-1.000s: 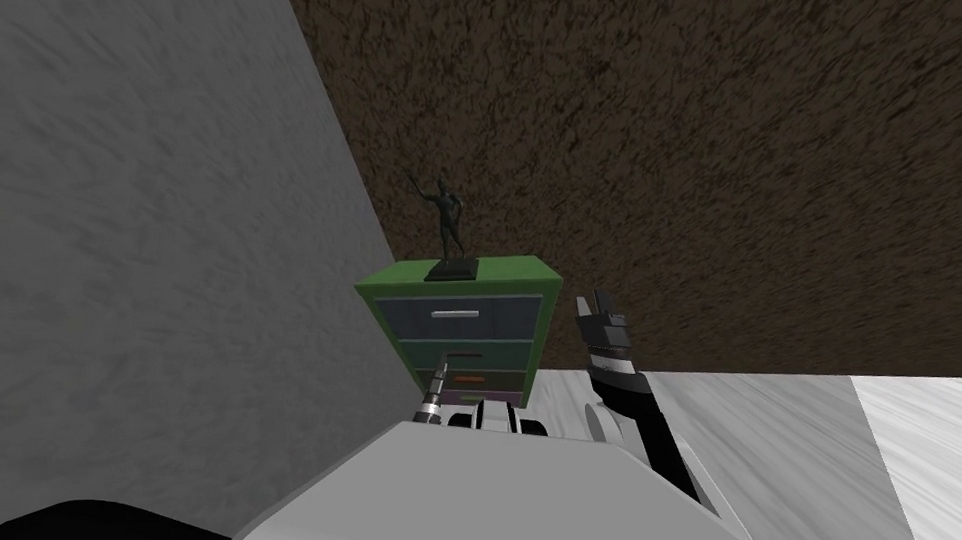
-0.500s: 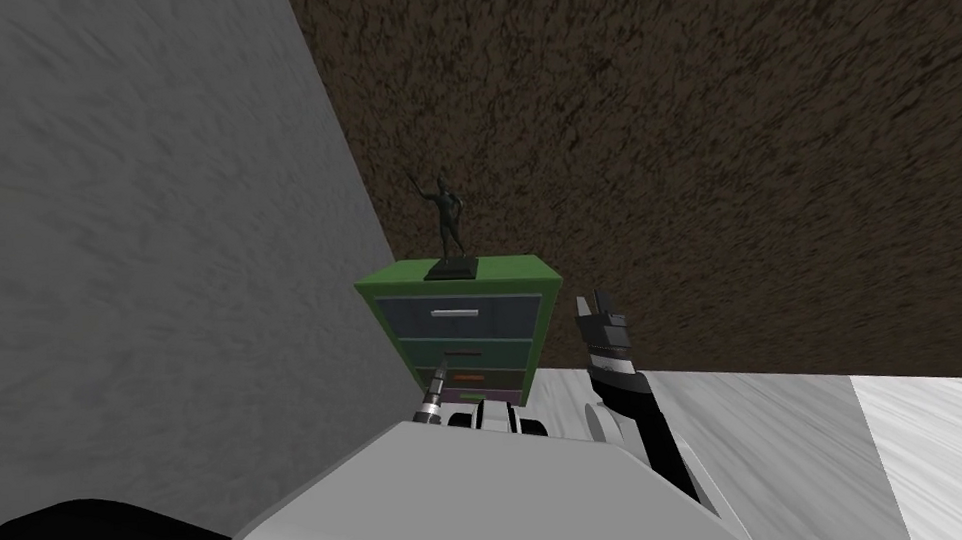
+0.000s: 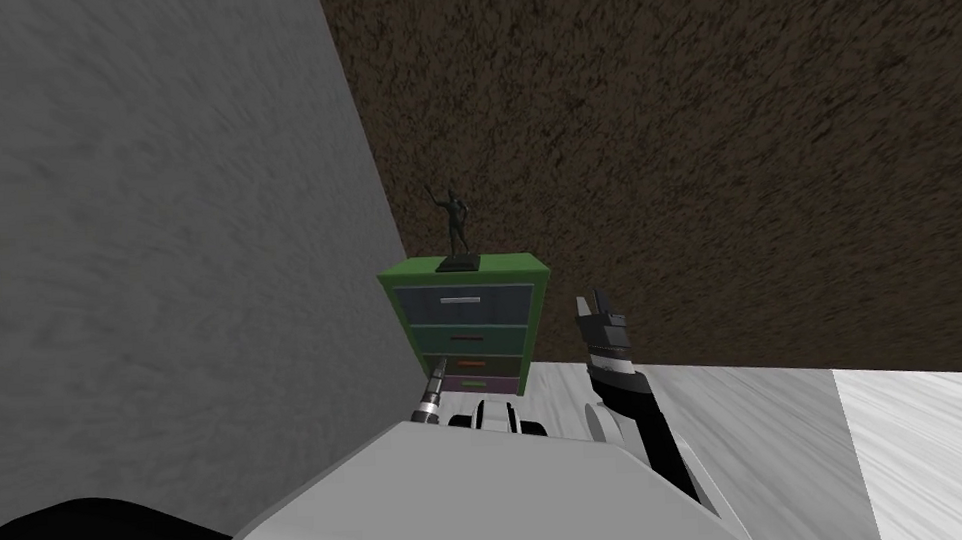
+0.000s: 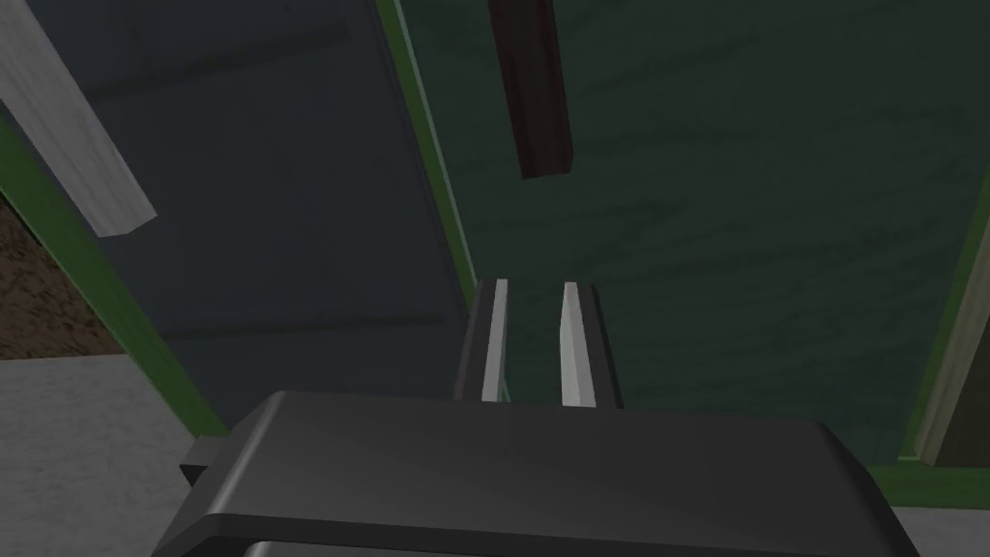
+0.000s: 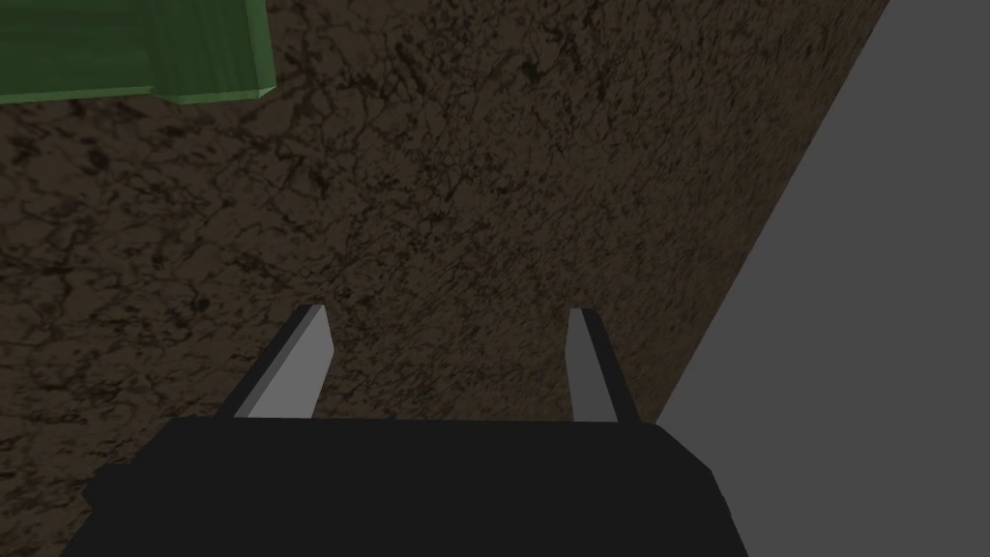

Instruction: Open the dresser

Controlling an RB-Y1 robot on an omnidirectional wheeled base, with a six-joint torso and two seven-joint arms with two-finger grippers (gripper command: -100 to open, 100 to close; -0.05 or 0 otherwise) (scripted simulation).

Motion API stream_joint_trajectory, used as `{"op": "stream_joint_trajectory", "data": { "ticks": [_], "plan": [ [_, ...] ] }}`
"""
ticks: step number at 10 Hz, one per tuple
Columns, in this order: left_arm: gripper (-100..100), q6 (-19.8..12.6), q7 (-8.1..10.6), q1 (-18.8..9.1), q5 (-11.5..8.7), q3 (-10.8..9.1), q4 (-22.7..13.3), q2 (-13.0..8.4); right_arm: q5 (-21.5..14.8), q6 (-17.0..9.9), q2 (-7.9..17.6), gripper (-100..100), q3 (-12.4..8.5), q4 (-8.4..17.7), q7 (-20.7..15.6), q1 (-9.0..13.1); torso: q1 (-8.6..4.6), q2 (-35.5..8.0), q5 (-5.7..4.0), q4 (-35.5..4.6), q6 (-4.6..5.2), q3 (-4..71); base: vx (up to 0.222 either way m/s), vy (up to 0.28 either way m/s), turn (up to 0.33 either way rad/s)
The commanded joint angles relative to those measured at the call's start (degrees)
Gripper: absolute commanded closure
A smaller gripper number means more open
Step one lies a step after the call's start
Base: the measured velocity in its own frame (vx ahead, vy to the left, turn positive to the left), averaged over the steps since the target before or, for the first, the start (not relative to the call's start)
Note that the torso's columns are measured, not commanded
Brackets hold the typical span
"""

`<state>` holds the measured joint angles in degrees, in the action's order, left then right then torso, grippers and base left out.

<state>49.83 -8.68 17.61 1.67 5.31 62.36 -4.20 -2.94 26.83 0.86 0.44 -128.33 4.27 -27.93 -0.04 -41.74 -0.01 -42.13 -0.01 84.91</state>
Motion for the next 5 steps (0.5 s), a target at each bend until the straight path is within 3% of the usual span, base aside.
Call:
{"op": "stream_joint_trajectory", "data": {
  "ticks": [1,2,5],
  "plan": [
    [-100,-1.84,-0.12,-1.24,-0.06,-0.38,0.65,-1.99,0.00,0.00,0.00,0,0.00,0.00,0.00,-0.01,-0.01,-0.11,0.00,-0.03,0.00,-0.06,0.106,-0.043,-0.004],
    [-100,-2.61,-0.16,-1.80,-0.09,-0.55,0.83,-2.48,0.00,0.00,0.00,0,0.00,0.00,0.00,-0.02,-0.11,-0.11,-0.02,-0.05,0.02,-0.09,0.149,-0.075,-0.005],
    [-100,-4.43,-0.15,-2.94,-0.16,-0.89,0.50,0.88,0.00,0.01,0.00,0,0.00,-0.01,0.00,-0.01,0.10,-0.70,0.04,-0.19,0.00,-0.43,0.098,-0.041,-0.001]
  ]
}}
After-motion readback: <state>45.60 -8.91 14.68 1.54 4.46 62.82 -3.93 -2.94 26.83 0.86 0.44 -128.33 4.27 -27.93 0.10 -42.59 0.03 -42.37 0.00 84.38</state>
